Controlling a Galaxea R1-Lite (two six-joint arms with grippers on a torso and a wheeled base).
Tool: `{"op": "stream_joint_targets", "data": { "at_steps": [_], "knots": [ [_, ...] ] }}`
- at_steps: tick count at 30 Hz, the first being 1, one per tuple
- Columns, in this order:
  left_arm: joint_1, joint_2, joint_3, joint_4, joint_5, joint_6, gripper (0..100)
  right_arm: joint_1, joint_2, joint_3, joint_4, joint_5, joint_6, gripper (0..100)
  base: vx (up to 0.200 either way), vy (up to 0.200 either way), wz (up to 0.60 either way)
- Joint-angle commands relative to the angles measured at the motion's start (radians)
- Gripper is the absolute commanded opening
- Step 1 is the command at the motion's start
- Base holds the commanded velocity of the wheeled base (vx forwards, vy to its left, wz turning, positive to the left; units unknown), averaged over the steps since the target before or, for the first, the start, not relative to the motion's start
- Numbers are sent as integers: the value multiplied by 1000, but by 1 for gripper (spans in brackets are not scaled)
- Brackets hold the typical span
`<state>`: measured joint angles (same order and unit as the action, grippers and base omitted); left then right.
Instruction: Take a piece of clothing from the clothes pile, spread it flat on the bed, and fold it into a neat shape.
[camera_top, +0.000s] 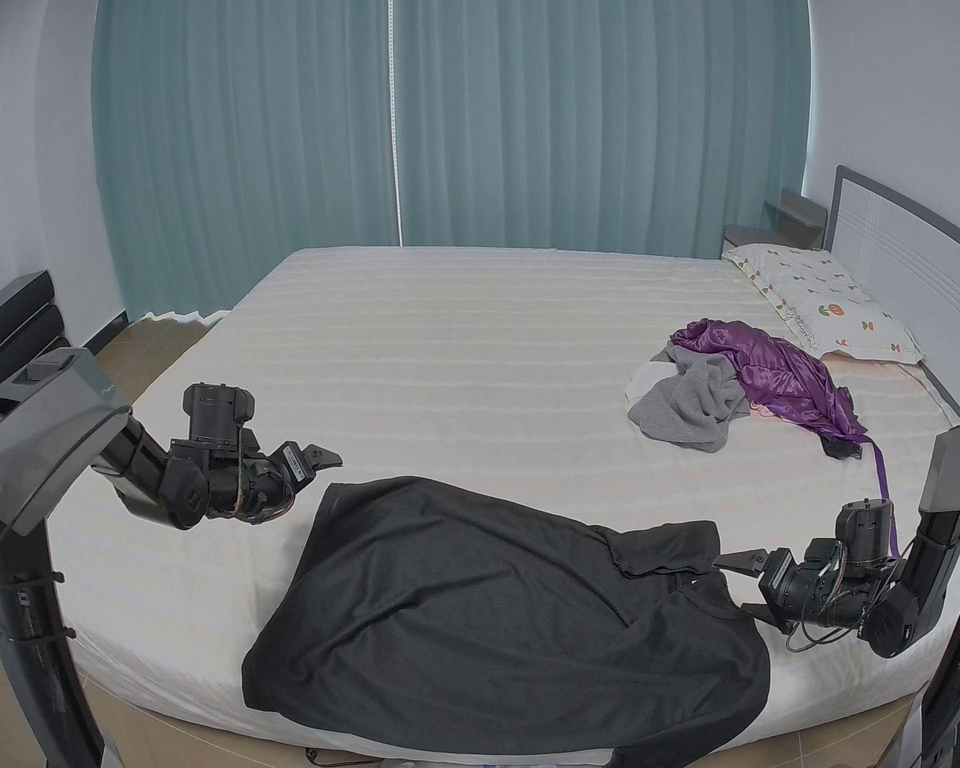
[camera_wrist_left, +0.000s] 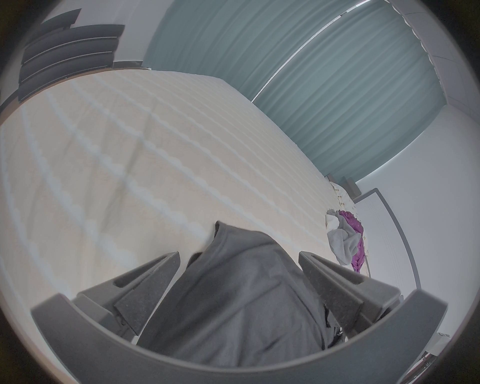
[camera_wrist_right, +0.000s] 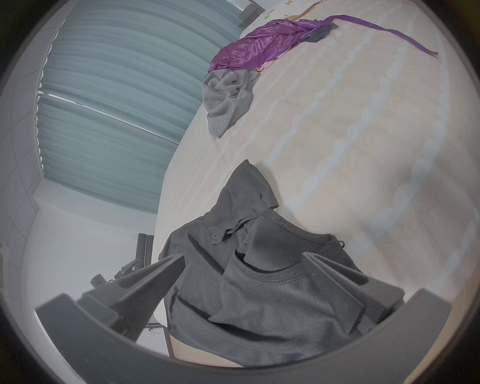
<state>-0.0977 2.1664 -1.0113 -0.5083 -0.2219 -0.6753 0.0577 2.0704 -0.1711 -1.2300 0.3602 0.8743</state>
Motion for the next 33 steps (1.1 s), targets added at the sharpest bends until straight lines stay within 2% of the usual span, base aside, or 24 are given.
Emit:
{"op": "stream_joint_targets", "data": {
  "at_steps": [1, 16, 17, 24, 28, 30, 31, 33],
  "knots": [
    [-14, 205, -181, 27, 1, 17, 100, 13, 14, -7, -2, 0, 0, 100, 0, 0, 0],
    [-22, 331, -362, 60, 19, 17, 100, 30, 16, -16, -3, -6, -1, 100, 0, 0, 0],
    [-22, 331, -363, 60, 21, 17, 0, 30, 16, -16, -3, -6, -1, 100, 0, 0, 0],
    [4, 314, -368, 54, 85, 8, 0, 51, 56, -68, -71, -12, -4, 100, 0, 0, 0],
    [19, 273, -357, 59, 98, 8, 0, 67, 117, -136, -75, -47, -6, 100, 0, 0, 0],
    [30, 254, -357, 63, 105, 10, 0, 74, 197, -197, -77, -112, -15, 100, 0, 0, 0],
    [30, 253, -356, 63, 108, 10, 0, 76, 204, -205, -78, -119, -17, 100, 0, 0, 0],
    [33, 251, -352, 60, 161, 16, 0, 79, 258, -295, -65, -204, -24, 100, 0, 0, 0]
  ]
}}
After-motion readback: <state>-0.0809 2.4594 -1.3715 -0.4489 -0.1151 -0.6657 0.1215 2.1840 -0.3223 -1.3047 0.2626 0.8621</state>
